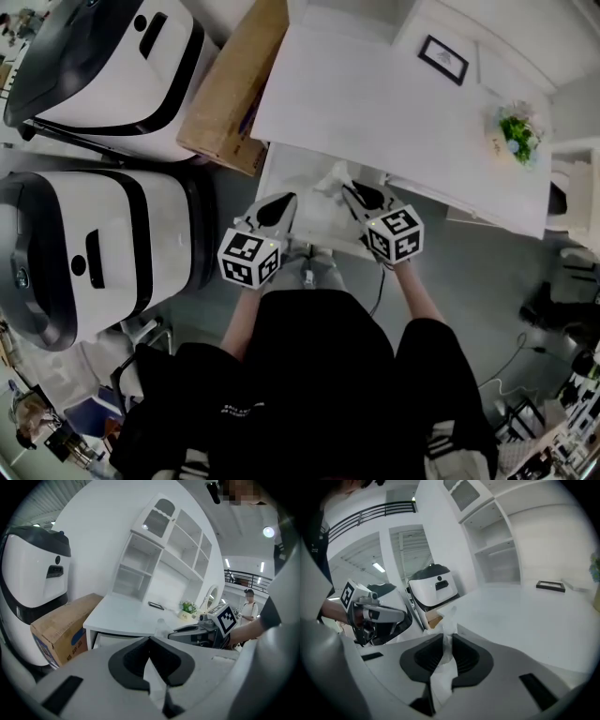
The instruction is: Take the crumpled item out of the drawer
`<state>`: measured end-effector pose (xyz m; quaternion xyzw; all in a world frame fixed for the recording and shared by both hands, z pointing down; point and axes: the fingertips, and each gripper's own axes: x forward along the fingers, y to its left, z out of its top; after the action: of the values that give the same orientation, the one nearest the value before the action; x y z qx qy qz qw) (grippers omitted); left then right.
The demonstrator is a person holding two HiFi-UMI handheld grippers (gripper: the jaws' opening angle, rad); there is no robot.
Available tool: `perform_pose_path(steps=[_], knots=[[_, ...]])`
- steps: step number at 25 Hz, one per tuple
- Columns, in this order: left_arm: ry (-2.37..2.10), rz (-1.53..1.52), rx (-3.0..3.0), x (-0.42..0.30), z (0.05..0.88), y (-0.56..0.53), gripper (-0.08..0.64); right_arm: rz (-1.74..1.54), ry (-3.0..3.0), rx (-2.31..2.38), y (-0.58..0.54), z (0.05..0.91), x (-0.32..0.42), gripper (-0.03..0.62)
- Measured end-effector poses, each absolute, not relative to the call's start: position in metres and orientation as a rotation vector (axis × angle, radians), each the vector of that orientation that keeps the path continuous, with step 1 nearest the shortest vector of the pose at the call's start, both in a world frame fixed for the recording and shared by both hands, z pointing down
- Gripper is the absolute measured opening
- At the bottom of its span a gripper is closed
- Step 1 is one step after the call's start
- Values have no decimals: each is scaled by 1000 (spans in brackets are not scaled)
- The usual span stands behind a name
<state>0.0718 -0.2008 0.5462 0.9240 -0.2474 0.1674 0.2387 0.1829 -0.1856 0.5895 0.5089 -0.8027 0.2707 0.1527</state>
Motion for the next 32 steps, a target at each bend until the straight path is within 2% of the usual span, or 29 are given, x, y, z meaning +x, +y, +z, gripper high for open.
perform_pose_path(steps=[14,32], knots=[[-780,304,2609,55,486,-219,-2,688,-2392,1846,-182,498,213,44],[-923,132,2758,37,410,-246,-3,350,-2414,2089,-172,409,242,44]])
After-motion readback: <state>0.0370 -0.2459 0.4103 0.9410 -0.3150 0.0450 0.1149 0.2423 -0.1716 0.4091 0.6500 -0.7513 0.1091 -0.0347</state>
